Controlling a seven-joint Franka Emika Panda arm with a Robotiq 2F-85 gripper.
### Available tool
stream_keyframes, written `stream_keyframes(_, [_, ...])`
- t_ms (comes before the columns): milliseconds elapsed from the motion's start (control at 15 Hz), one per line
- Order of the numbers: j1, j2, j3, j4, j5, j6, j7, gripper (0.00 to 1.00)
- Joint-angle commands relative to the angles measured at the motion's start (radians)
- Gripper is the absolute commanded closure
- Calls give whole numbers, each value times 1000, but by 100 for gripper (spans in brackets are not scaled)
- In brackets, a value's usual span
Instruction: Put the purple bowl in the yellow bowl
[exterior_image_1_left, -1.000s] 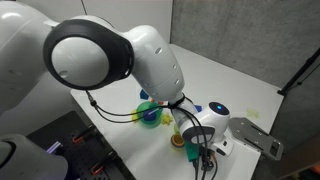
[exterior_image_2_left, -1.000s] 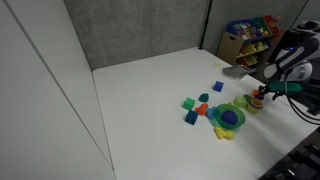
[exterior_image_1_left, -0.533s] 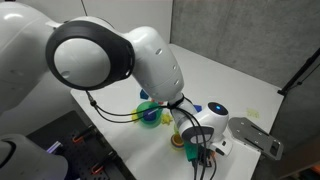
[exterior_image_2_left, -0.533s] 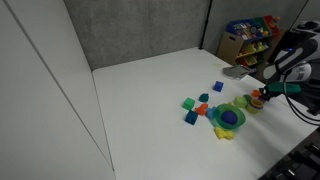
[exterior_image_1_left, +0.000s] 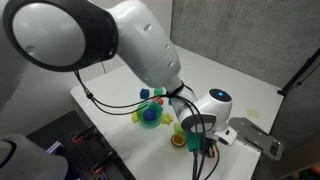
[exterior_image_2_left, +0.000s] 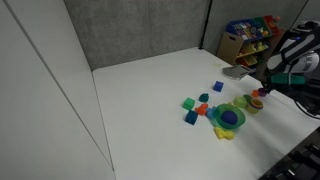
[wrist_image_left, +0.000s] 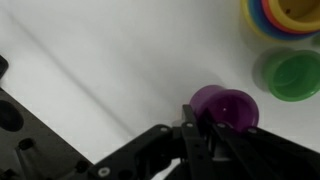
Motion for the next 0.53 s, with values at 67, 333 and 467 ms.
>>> stream_keyframes(67, [24,-142,24,-156,22,28,-22,95])
stream_keyframes(333, [25,-229,57,-259,36,35,-41,95])
stream_keyframes(467, [25,-257,67,-298,41,39,-48,95])
